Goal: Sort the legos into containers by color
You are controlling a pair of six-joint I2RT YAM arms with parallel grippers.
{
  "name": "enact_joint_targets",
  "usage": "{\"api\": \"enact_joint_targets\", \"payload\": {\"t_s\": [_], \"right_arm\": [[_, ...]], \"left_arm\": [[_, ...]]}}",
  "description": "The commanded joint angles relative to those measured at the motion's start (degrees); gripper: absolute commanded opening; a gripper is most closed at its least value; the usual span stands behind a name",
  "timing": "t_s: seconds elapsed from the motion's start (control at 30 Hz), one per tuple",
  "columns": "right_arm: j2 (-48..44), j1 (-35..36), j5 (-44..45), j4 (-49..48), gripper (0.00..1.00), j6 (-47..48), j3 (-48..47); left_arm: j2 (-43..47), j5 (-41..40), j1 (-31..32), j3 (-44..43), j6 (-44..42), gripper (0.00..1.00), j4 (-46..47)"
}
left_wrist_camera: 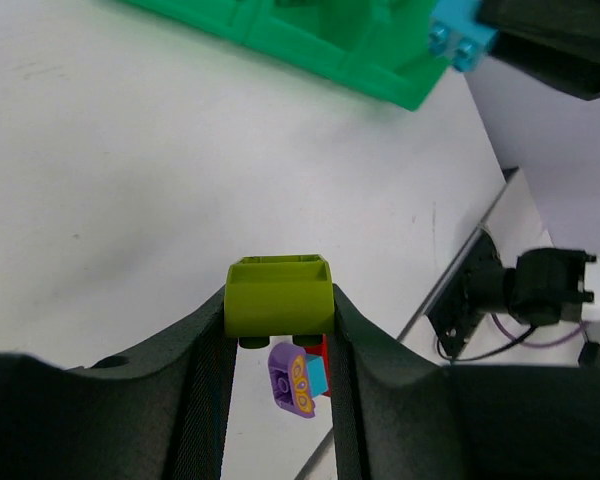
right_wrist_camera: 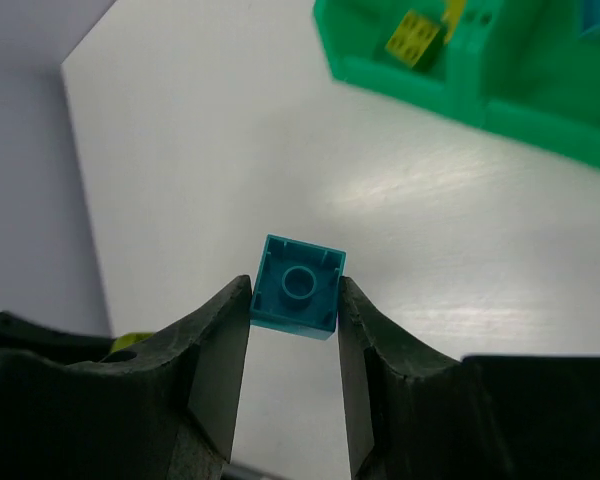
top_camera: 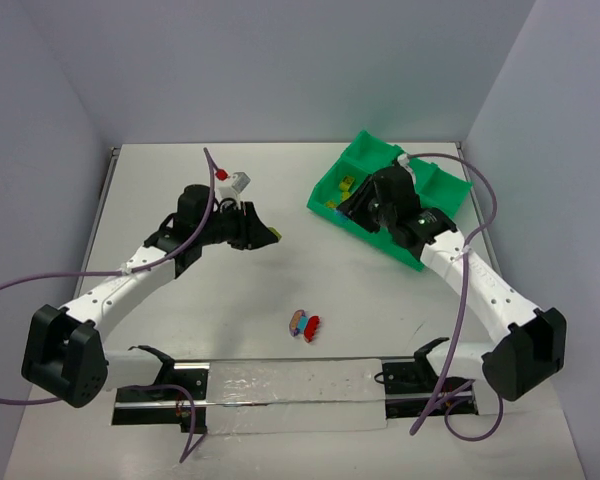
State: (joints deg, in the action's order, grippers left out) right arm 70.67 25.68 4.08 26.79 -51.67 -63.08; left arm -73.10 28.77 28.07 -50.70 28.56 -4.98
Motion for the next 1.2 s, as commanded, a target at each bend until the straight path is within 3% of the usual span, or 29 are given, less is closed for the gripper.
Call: {"api": "enact_joint_targets", "payload": {"t_s": [0.0,0.17,0.33,0.57,0.77,0.83,0.93,0.97,1.03,1.17], "right_arm": [[3.7,-1.4,17.1,4.3,0.0,10.8,-5.2],[11.8,-3.3,21.6,4.1,0.0,16.0,-9.6],[19.6,-6.0,20.2,3.3,0.0,17.9,-13.8],[25.0,-7.8,19.8,2.8,0.0,18.4,-15.8],[26.7,-9.3,19.6,2.4,0.07,18.6,-15.2],[27.0,-9.5,18.8,2.1,0.17,18.9,-15.1],[27.4,-9.5,17.7,2.0,0.53,19.5,-15.5],[27.4,-9.5,17.5,2.3,0.6,19.9,-15.9],[26.9,-9.5,17.4,2.8,0.68,20.2,-16.3],[24.0,-9.5,17.8,4.4,0.7,20.8,-17.1]], "left_arm": [[-1.1,-8.4,-0.5,-6.6,3.1,0.0,-6.8],[0.3,-13.5,-0.5,-8.8,4.3,0.0,-9.9],[1.4,-17.5,-0.4,-10.7,4.1,0.0,-12.7],[1.8,-17.7,-0.4,-9.9,4.3,0.0,-13.5],[2.3,-17.9,-0.4,-9.6,4.0,0.0,-13.6],[2.2,-18.0,-0.4,-9.8,4.0,0.0,-13.5],[1.5,-17.6,-0.4,-10.5,4.4,0.0,-13.2],[1.2,-17.5,-0.4,-11.3,4.5,0.0,-13.2],[0.4,-17.0,-0.4,-12.6,4.8,0.0,-13.3],[-2.2,-15.5,-0.4,-16.3,5.0,0.0,-13.4]]}}
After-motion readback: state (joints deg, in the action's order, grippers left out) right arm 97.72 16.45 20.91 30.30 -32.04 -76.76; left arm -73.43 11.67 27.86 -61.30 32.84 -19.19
